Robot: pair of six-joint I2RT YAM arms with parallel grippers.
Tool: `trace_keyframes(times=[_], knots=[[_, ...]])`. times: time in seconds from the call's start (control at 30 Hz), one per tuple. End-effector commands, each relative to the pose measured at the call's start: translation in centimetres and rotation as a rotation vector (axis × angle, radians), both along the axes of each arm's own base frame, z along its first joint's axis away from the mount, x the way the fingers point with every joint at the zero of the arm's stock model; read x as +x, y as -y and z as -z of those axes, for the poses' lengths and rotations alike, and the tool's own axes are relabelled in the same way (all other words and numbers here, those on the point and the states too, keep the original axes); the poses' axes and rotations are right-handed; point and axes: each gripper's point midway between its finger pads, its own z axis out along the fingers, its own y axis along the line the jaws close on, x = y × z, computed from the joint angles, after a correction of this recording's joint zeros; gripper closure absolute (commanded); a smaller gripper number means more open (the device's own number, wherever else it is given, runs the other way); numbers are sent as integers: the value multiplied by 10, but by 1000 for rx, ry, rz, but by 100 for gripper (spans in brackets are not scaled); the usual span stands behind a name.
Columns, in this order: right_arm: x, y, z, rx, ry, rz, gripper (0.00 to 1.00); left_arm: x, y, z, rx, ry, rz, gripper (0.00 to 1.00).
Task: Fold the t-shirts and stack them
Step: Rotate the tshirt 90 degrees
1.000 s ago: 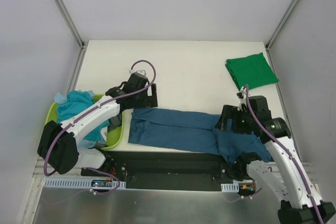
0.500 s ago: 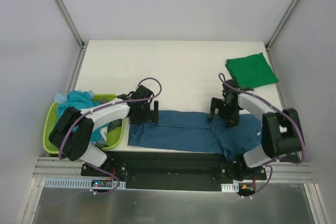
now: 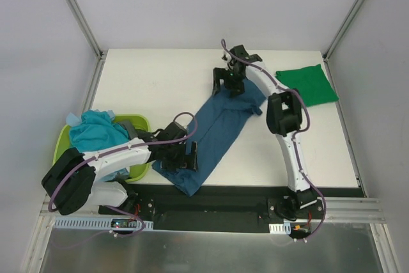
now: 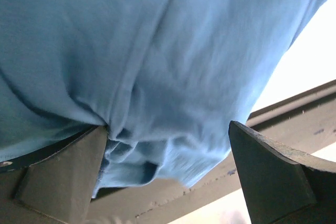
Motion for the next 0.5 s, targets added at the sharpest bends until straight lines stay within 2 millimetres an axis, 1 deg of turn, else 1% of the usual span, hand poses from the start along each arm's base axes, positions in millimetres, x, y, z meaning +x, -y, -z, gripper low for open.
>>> trace_keyframes(times=[0.0,0.03,0.07,0.1,0.13,0.2,0.27,0.3,0.33,0.37,0.43,0.47], knots=[[36,-55,-7,122,72,-142,4,-33,13,6,4,-113,57,1],[52,-64,-15,160,135,-136,4,-35,17,7,10,-117,70,1],[67,-68,-17,181,195,-120,4,-35,23,7,6,-113,89,1],[84,-71,-24,208,275,-101,4,-33,31,6,3,-107,104,1],[95,-76,-33,234,345,-108,4,-34,39,4,-5,-101,131,1],[120,-85,-68,277,527,-126,4,-32,61,-5,-30,-68,185,1],[134,-88,-100,290,631,-129,4,-30,83,-13,-60,-31,232,1],[140,-88,-116,291,675,-124,4,-31,93,-14,-68,-21,258,1],[142,-89,-127,293,702,-121,4,-31,103,-20,-91,-8,277,1],[142,-89,-144,306,730,-128,4,-32,112,-23,-98,-3,303,1],[133,-88,-170,315,752,-155,4,-36,126,-29,-107,20,343,1],[125,-84,-182,301,757,-164,4,-39,131,-33,-115,34,361,1]])
